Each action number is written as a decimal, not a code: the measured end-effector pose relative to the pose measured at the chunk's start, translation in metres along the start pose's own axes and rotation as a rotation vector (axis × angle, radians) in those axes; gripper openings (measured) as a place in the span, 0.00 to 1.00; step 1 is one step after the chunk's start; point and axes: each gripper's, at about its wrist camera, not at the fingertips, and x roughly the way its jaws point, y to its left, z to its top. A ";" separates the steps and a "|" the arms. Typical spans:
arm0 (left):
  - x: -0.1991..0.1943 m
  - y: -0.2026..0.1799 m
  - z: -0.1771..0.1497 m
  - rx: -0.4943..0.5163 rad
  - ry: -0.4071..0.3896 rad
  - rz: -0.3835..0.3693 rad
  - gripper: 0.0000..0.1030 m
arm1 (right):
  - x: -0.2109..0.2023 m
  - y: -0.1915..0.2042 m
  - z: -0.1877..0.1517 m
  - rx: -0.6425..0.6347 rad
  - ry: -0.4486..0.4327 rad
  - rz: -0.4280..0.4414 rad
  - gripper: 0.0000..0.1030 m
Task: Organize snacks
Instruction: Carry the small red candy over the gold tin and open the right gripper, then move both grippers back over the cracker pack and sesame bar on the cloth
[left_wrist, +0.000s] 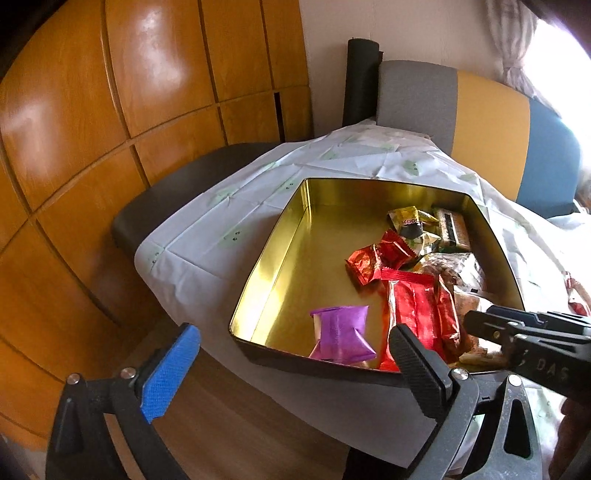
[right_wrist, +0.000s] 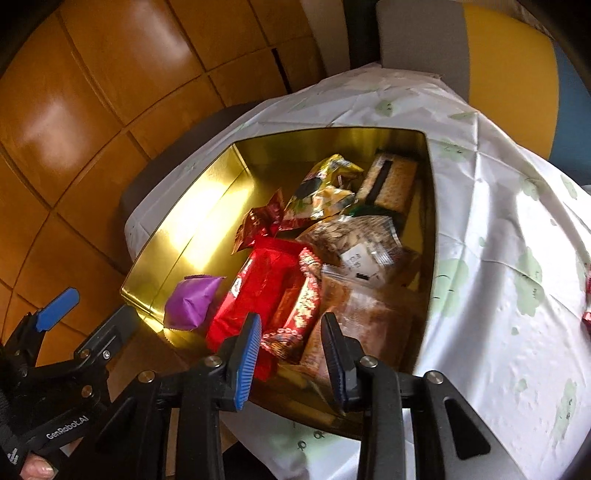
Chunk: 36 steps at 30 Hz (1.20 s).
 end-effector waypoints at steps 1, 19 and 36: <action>-0.001 -0.001 0.000 0.004 -0.005 -0.001 1.00 | -0.004 -0.002 -0.001 0.006 -0.009 -0.003 0.33; -0.022 -0.025 0.001 0.055 -0.035 -0.038 1.00 | -0.056 -0.050 0.002 0.029 -0.108 -0.117 0.33; -0.027 -0.051 -0.001 0.117 -0.029 -0.092 1.00 | -0.133 -0.172 -0.010 0.209 -0.170 -0.305 0.33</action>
